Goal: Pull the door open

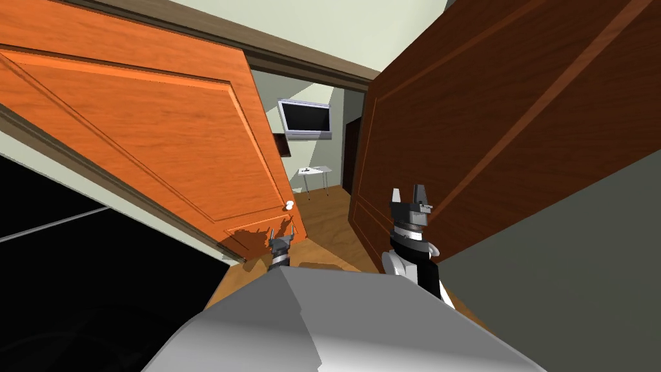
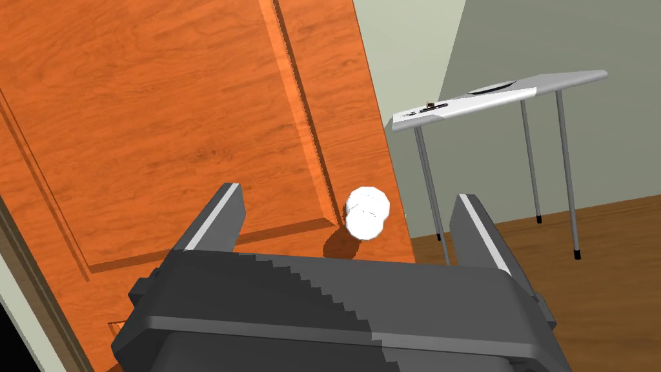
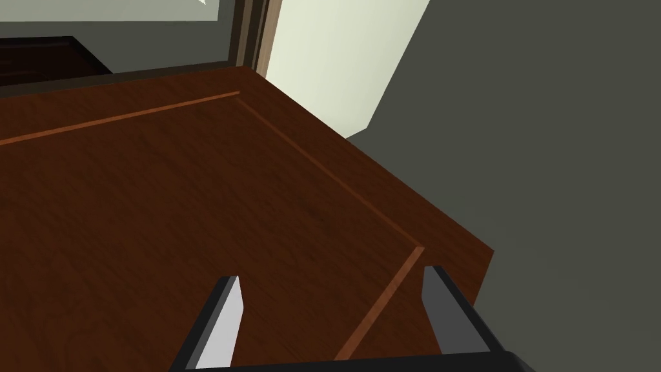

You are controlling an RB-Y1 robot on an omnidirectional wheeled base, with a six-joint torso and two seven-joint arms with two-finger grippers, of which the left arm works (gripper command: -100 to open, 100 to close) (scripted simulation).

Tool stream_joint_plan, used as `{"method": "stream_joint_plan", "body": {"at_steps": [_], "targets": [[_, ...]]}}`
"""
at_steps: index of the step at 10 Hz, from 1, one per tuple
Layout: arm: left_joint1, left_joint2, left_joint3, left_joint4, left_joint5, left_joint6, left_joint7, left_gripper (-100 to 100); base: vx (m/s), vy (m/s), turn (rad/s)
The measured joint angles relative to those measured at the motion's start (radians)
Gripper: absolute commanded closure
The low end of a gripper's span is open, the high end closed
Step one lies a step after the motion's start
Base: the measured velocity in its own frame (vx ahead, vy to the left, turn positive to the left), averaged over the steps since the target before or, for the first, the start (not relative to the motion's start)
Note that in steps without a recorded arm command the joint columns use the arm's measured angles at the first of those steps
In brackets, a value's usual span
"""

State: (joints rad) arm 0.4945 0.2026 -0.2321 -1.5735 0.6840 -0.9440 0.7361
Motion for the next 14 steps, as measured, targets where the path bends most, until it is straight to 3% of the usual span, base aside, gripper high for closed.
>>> {"method": "stream_joint_plan", "body": {"at_steps": [3, 6, 14], "targets": [[-0.003, 0.017, -0.022, 0.068, 0.066, -0.030, 0.060, -100, 0.080, 0.065, -0.133], [0.006, 0.040, -0.037, 0.107, 0.136, -0.047, 0.112, -100, 0.083, 0.054, -0.132], [0.004, 0.078, -0.095, 0.279, 0.292, -0.136, 0.262, -100, 0.088, 0.076, -0.130]]}}
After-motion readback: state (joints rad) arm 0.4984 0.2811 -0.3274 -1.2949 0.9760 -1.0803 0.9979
